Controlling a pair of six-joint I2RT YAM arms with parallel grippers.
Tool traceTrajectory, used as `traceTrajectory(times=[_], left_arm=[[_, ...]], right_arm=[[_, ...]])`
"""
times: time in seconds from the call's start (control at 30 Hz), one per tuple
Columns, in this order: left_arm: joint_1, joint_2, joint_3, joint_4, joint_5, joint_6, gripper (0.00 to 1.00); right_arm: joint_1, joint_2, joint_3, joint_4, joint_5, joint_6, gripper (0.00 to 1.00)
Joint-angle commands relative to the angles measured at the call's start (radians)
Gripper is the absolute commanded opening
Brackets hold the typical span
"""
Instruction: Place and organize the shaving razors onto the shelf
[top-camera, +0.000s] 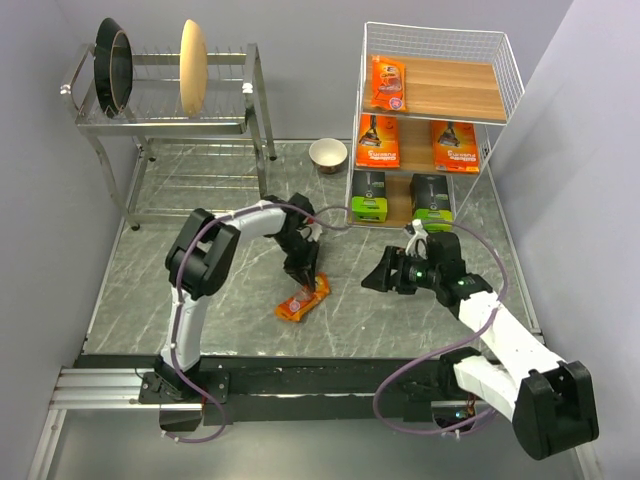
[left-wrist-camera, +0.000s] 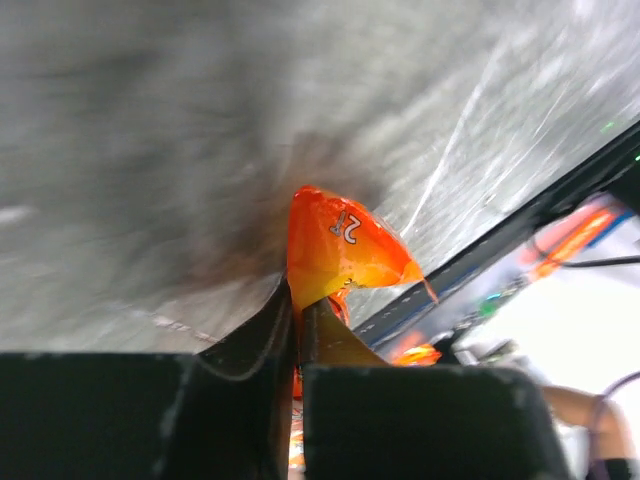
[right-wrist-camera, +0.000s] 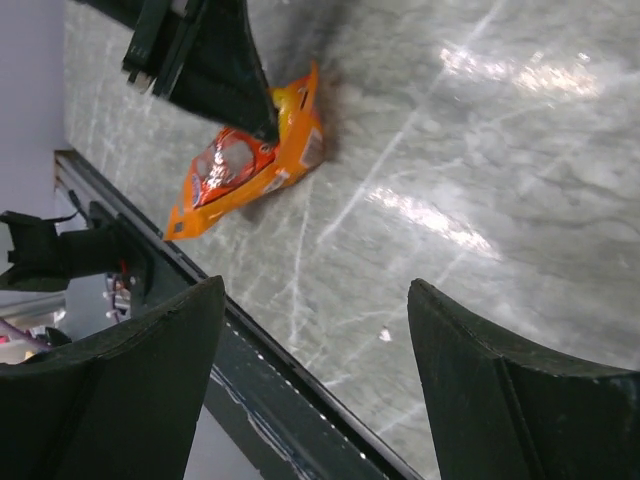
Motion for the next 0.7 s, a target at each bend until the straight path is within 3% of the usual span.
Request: traceTrajectory(times=[0.0, 0.07, 0.17, 0.27, 0.67], left_arm=[[0.057, -0.023, -0.048, 0.096, 0.029, -0.127, 0.07], [0.063, -0.047, -0.060, 0.131, 0.037, -0.196, 0.09], [0.062, -0.085, -0.090, 0.210, 0.022, -0.395, 0.01], [0.052, -0.087, -0.065, 0.278, 0.008, -0.520, 0.01], [0.025, -0.187, 0.004, 0.298, -0.219, -0.830, 0.01]], right_arm=[[0.071, 0.028, -0.031, 0.136, -0.007, 0.109, 0.81], [0.126, 0.052, -0.038, 0.201, -0.024, 0.156, 0.82], [0.172, 0.086, -0.032, 0.233, -0.028, 0.208, 0.83], [0.203, 0.117, -0.019, 0.290, -0.034, 0.251, 0.85], [0.265, 0.255, 0.070, 0.316, -0.027, 0.342, 0.88]])
